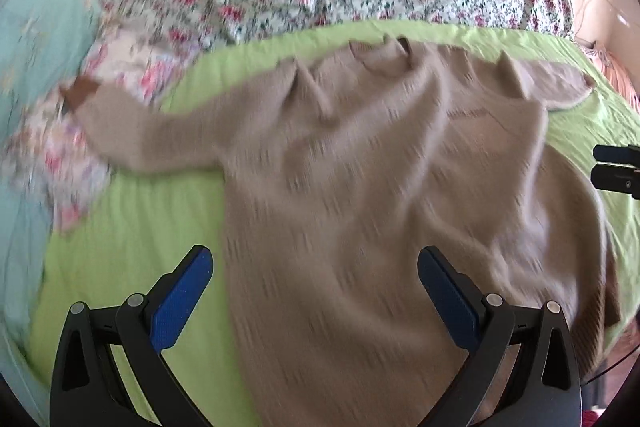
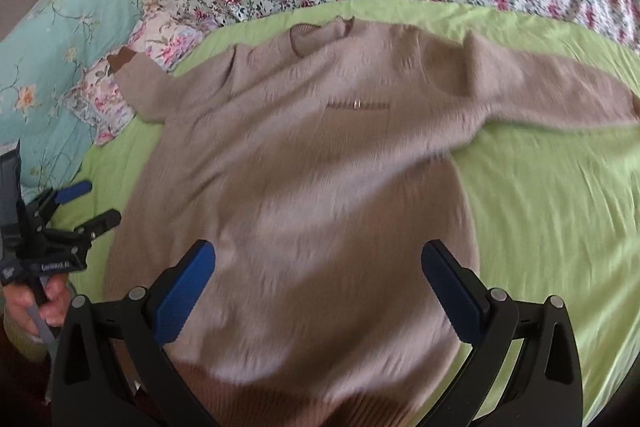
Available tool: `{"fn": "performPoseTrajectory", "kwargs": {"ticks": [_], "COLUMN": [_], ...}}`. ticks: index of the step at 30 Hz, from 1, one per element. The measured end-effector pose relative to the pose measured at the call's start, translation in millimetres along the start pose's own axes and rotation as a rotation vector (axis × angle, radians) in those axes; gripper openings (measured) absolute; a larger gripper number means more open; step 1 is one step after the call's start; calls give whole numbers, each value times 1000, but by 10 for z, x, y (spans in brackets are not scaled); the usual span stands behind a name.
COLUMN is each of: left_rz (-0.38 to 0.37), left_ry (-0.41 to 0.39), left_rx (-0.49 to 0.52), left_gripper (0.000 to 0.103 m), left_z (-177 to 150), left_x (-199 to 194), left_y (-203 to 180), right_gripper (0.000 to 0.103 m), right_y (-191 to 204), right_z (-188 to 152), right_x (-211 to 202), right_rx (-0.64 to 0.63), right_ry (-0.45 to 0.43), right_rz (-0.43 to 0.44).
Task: Fold small clothes
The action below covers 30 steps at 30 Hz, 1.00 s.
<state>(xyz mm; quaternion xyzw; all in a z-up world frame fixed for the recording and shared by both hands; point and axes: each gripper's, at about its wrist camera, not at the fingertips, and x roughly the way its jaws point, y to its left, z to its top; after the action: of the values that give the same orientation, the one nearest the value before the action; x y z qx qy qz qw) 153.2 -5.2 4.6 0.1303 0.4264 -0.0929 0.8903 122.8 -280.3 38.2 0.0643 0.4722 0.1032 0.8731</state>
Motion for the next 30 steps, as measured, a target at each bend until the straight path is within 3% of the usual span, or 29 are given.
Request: {"fn": "performPoseTrajectory", "kwargs": {"ticks": [12, 15, 18, 20, 22, 23, 25, 27, 28, 29, 30], "left_rz": [-156, -184, -227, -262, -288, -295, -304, -275, -247, -201, -147], "left_ry": [-66, -29, 80, 127, 118, 98, 59, 31, 11, -17, -48], "left_rx": [141, 159, 160, 156, 160, 170, 187, 189, 187, 183, 170], "left_gripper": [103, 103, 102, 93, 74, 68, 31, 11, 9, 9, 8], "left_z": [1700, 2028, 2139, 2137, 2115, 2099, 2062, 2032, 2016, 2018, 2055], "left_x": [1348, 1775, 2244, 2477, 2531, 2516, 2435, 2363, 2310, 2244, 2167], "left_y": [490, 575, 645, 685, 677, 665, 629, 616, 628, 651, 695], "right_gripper": [103, 103, 103, 103, 101, 95, 70, 33, 17, 11, 11], "right_y": [-655, -847, -982, -995, -996, -1032, -1060, -1082, -1084, -1094, -1098], "right_z": [1417, 1799, 2136, 2243, 2315, 2335, 2312, 2268, 2242, 2223, 2214], "right_x": [743, 944, 1224, 1412, 1578, 1712, 1876, 1915, 1879, 1816, 1749], "right_rx": [-69, -81, -113, -169, -215, -216, -209, -208, -201, -188, -185], "right_ry": [-49, -60, -50, -34, -19, 13, 59, 55, 44, 28, 5], "right_rz": [-4, -45, -41, -73, -89, -68, -51, -63, -56, -58, -69]}}
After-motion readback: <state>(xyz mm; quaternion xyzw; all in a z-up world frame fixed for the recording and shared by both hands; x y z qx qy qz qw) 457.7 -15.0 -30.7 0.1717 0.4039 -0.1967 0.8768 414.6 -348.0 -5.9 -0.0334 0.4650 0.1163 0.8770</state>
